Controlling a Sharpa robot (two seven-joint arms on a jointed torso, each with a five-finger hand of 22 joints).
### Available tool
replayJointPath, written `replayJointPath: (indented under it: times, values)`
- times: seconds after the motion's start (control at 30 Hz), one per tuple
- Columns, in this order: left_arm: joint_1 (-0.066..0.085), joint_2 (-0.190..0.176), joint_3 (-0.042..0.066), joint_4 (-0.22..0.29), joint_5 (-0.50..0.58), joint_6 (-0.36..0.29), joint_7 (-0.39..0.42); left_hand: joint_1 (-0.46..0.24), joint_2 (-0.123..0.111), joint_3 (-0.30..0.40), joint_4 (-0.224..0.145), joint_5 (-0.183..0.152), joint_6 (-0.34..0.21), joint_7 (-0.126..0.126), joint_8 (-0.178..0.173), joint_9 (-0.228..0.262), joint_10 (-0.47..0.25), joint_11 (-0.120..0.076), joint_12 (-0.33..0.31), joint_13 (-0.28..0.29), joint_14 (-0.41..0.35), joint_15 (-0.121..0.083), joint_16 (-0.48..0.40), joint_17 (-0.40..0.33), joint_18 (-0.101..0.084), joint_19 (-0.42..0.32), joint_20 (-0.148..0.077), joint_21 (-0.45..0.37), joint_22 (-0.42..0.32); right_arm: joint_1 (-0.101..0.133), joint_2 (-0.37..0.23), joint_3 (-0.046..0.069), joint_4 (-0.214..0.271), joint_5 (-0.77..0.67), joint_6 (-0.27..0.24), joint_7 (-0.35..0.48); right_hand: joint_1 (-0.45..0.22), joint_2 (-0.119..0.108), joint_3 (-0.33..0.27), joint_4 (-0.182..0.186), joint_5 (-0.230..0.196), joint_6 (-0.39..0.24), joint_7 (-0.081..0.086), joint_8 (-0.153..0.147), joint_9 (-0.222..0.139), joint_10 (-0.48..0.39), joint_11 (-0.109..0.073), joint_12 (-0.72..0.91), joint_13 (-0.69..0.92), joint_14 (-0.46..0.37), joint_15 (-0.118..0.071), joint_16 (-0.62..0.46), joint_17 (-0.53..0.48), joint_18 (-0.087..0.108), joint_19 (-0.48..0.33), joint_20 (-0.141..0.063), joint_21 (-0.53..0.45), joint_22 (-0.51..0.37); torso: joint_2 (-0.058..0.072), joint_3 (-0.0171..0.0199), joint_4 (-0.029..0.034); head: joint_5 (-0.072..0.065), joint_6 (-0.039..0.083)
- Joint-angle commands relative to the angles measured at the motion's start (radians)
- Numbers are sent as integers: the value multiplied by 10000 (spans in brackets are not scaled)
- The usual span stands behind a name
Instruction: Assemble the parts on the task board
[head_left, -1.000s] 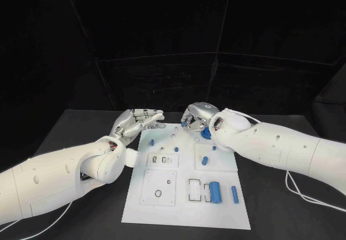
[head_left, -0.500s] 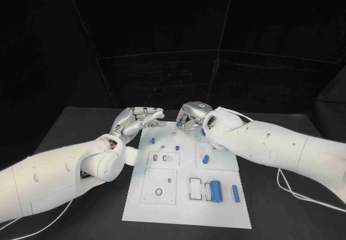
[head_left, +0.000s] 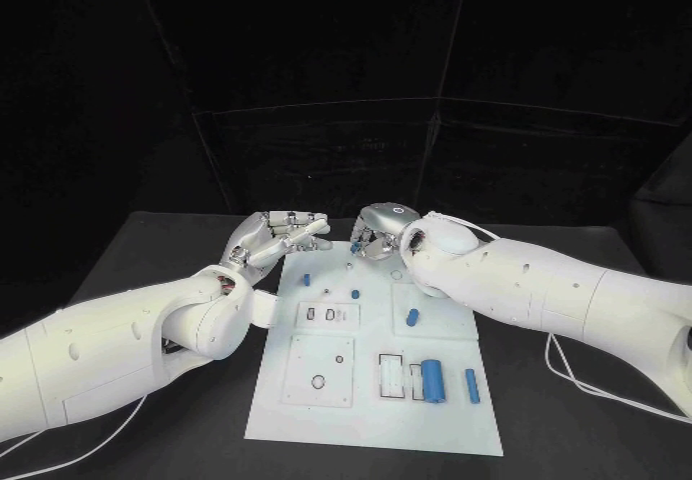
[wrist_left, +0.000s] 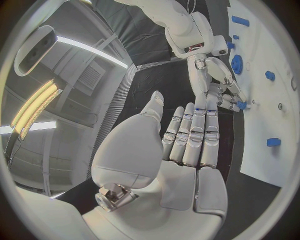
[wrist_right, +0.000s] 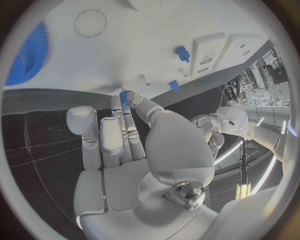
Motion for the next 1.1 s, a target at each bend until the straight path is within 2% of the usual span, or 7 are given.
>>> replayJointPath:
  times: [0.03,0.53,0.67,0.83,1.1]
  values:
    - [22,17,10,-3,-48,82,60,21,76,0,-78,48,-62,6,-54,4,-63,-6,-28,-7,32,21,-12,9,54,40,27,-56,-16,25,66,6,-40,-206,377,-180,-19,-99,17,37,11,-20,74,14,9,-24,47,-67,-15,217,3,58,9,-118,46,36,36,16,4,-9,-9,4,-12]
    - [30,22,10,-29,-48,84,44,39,73,4,-105,48,-57,2,-55,6,-62,-9,-27,-6,28,22,-20,12,52,43,27,-64,-22,25,152,6,-142,-676,328,-683,-48,-183,40,93,-34,-85,103,-25,-3,-89,76,-124,-20,204,28,84,0,-119,27,59,51,22,8,-11,-10,12,-20]
    - [31,26,10,-34,-48,86,35,39,73,4,-105,48,-57,2,-55,6,-62,-9,-27,-6,28,22,-20,12,52,43,27,-64,-22,25,201,6,-151,-670,338,-648,-277,-401,-75,294,-175,-343,172,-90,-43,-231,150,-214,-26,185,99,120,-11,-122,-10,116,63,18,18,-17,0,0,-15]
    - [35,29,10,-46,-48,76,6,47,73,6,-118,48,-58,2,-57,6,-65,-8,-28,-7,20,24,-26,13,51,41,28,-69,-25,25,240,5,-146,-644,350,-616,-474,-702,-404,551,-378,-905,162,-103,-71,-403,183,-252,-18,159,134,160,-43,-108,-50,166,74,9,17,-15,-6,3,-11]
    - [42,27,10,-58,-47,80,-16,58,76,11,-137,49,-59,3,-60,6,-69,-7,-29,-7,-1,29,-42,12,48,35,30,-79,-32,25,160,5,-95,-610,202,-595,-330,-804,-816,802,-393,-1525,168,-87,-54,-660,200,-237,-10,122,148,189,-130,-99,-99,190,80,-19,18,-20,-10,6,-10]
